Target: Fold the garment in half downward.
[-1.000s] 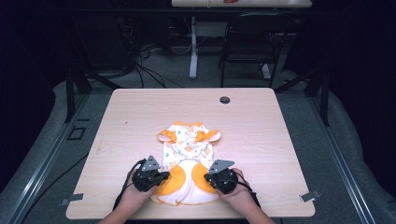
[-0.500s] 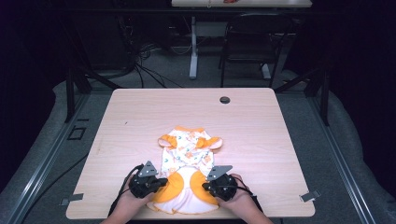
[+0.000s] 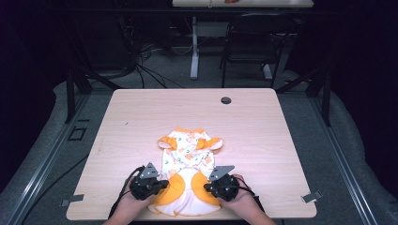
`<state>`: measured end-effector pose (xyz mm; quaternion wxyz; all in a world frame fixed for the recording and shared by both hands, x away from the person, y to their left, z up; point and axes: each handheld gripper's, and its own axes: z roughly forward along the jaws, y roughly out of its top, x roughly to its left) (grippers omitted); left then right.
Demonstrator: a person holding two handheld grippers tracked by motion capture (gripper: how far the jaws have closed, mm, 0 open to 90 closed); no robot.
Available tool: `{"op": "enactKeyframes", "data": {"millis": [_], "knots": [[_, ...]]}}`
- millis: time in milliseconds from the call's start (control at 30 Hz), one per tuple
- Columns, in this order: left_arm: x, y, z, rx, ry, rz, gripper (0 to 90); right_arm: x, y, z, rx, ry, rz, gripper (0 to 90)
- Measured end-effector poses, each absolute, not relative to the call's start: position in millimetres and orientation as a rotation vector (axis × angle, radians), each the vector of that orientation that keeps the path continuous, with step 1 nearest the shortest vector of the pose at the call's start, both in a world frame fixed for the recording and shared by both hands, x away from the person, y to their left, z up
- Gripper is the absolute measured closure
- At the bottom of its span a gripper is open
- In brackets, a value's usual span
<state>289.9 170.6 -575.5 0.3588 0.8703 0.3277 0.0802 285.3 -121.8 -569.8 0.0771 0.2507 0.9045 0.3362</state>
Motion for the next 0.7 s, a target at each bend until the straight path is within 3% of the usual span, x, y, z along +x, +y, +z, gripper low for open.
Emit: {"op": "enactKeyframes", "data": {"millis": [233, 433, 700], "knots": [[290, 171, -576, 2.240, 0.843, 0.204, 88.8, 286, -122, -569, 0.755, 2.714, 1.001, 89.4], [295, 178, -567, 2.169, 0.849, 0.200, 83.2, 286, -123, -570, 0.779, 2.695, 1.053, 82.8], [310, 194, -565, 2.094, 0.885, 0.220, 64.4, 293, -132, -564, 0.802, 2.578, 1.101, 69.0]]}}
